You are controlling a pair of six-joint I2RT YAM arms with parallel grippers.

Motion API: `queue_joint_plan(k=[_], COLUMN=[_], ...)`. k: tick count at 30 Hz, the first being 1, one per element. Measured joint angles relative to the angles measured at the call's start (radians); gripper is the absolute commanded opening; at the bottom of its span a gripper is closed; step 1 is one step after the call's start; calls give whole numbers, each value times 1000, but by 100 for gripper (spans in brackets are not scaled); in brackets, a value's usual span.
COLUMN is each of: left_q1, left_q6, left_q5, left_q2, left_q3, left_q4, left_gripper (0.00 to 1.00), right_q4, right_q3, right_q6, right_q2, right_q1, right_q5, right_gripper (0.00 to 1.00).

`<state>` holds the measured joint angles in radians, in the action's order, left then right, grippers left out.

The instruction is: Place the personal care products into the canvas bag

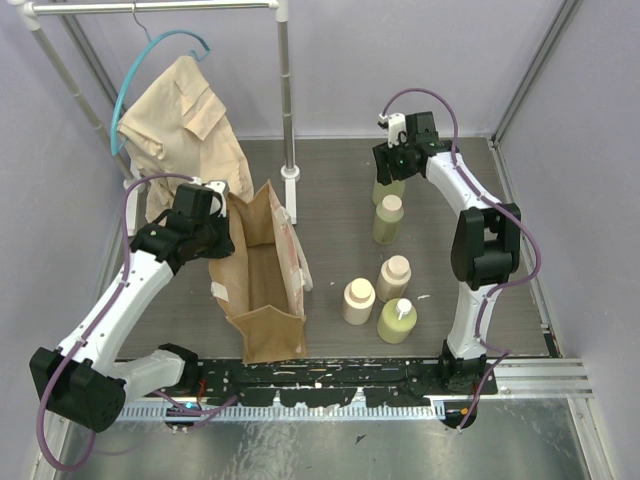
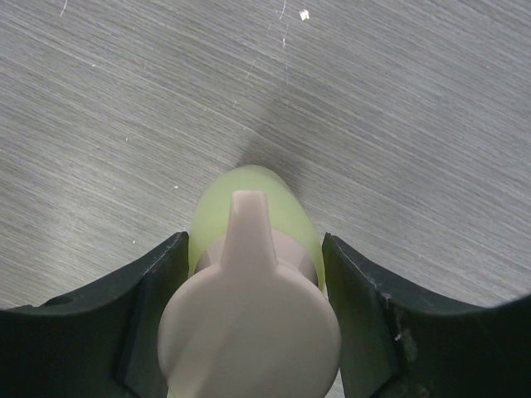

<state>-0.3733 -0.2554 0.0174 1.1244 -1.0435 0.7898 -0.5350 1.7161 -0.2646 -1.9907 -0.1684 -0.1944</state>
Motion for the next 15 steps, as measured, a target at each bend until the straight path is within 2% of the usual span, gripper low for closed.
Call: queue_joint_plan(k=[4,9,15], left_q1=[0,0,0], left_q6=[0,-3,-3], left_q5=[0,0,-1], left_q2=[0,-4,-7], left_q3=[0,0,2], left_q4=[0,0,0], left_gripper=[0,0,0], right_q4=[-26,-83,-109], right_q3=[-16,-27,-32], right_q6=[21,74,116], right_q2=[22,73,242], right_q1=[-2,-8,-54], right_q5=[21,62,87], right_gripper=[1,1,1])
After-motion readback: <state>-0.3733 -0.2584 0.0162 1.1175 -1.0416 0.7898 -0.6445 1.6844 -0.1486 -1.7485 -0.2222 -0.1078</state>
